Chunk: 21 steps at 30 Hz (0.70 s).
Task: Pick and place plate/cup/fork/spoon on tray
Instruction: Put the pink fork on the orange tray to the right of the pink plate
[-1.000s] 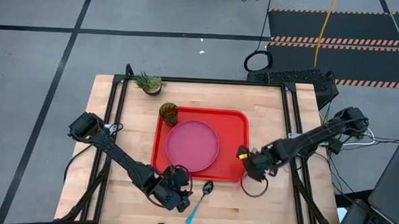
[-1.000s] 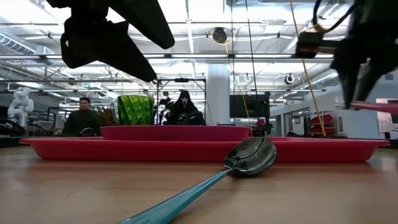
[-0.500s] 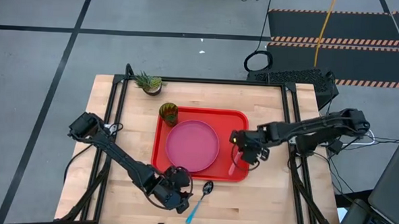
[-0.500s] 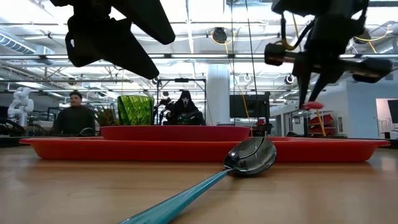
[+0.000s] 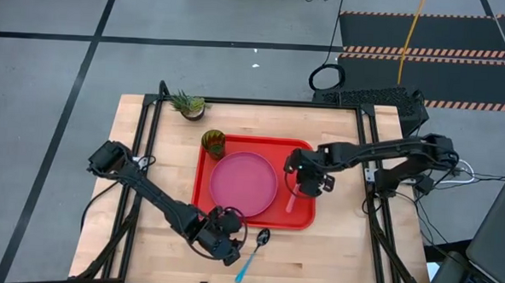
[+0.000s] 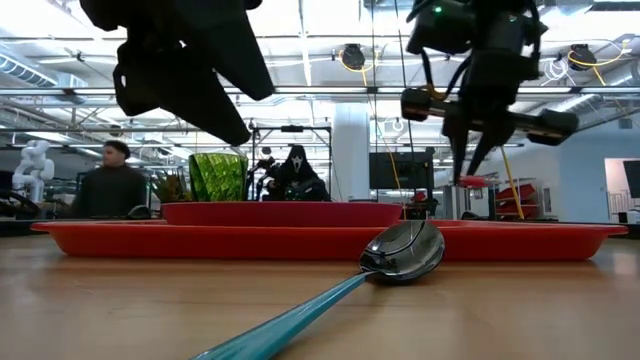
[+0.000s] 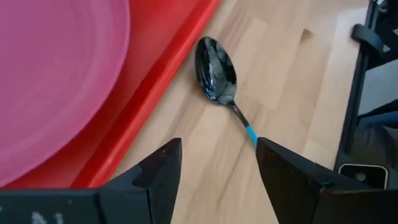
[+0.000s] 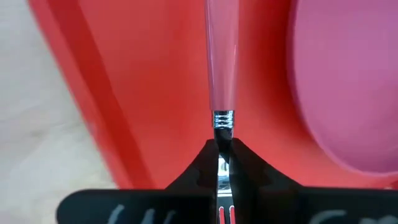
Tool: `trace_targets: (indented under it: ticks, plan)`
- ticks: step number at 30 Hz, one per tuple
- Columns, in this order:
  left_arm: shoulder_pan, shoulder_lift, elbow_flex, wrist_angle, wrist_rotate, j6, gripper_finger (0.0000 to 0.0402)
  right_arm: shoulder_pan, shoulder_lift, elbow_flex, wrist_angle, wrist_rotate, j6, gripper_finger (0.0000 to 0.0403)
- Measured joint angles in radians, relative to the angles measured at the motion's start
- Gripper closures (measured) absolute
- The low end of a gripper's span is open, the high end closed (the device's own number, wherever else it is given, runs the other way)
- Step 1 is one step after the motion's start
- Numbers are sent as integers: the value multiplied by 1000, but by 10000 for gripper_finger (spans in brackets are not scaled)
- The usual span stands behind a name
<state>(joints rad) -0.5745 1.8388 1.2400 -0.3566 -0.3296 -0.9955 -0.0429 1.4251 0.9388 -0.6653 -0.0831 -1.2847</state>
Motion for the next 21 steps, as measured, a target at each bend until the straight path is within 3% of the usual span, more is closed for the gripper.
trace_targets:
  ticks: [9, 21]
  plan:
    - [27, -1, 0, -20, 21, 84, 193, -26, 89, 81, -41, -75, -68, 399]
    - [88, -1, 0, -23, 71, 218, 193, -26, 94, 82, -69, -67, -118, 399]
